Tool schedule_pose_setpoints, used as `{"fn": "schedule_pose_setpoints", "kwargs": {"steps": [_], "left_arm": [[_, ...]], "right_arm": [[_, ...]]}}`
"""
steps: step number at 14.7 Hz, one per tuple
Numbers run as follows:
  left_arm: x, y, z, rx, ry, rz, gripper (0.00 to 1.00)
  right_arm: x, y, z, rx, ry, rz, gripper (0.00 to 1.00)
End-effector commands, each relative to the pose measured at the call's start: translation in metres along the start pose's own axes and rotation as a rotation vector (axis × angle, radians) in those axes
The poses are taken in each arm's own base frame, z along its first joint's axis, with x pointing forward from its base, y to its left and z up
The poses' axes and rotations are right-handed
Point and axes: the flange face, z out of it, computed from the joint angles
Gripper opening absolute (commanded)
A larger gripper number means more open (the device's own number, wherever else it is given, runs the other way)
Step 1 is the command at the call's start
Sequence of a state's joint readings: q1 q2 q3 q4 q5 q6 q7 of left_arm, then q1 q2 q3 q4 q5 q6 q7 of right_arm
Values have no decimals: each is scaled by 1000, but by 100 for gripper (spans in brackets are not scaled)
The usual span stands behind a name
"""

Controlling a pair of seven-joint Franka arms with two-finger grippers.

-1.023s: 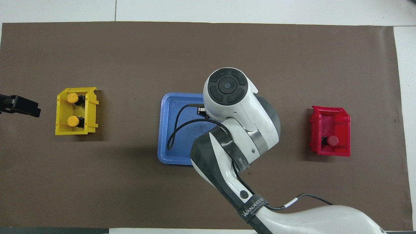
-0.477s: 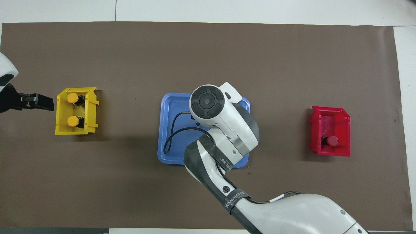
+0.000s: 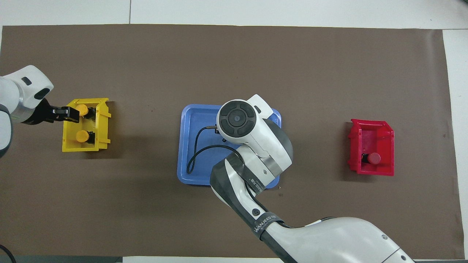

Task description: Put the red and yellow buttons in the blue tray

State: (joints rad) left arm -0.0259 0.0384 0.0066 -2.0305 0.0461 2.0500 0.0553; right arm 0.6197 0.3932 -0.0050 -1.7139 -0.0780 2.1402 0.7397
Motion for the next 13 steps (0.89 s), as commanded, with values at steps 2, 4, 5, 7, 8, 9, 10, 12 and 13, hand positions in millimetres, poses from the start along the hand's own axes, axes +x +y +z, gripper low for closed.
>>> {"fn": "schedule_pose_setpoints", "kwargs": {"steps": [2, 4, 5, 7, 8, 9, 10, 12, 13], "left_arm": [[-18, -1, 20, -16, -16, -5, 65], [-23, -1, 32, -16, -10, -7, 65], [-23, -1, 37, -16, 0, -10, 65], [-25, 0, 47, -17, -6, -9, 66], [-27, 0, 50, -17, -11, -9, 66], [-28, 0, 51, -17, -13, -9, 66], [-31, 1, 56, -18, -17, -7, 66], [-34, 1, 59, -18, -11, -7, 66], [-33, 1, 60, -17, -3, -13, 50]], "right_arm": [[37, 72, -81, -31, -3, 24, 70], [28, 160, -108, -47, -50, -41, 70], [20, 206, -114, -44, -61, -91, 70], [4, 287, -116, 19, -94, -148, 70], [-6, 325, -111, 51, -111, -168, 70], [-12, 353, -103, 59, -126, -194, 70], [-15, 375, -94, 62, -123, -207, 70], [-30, 398, -74, 65, -114, -219, 68], [-34, 409, -66, 64, -98, -209, 68]]}}
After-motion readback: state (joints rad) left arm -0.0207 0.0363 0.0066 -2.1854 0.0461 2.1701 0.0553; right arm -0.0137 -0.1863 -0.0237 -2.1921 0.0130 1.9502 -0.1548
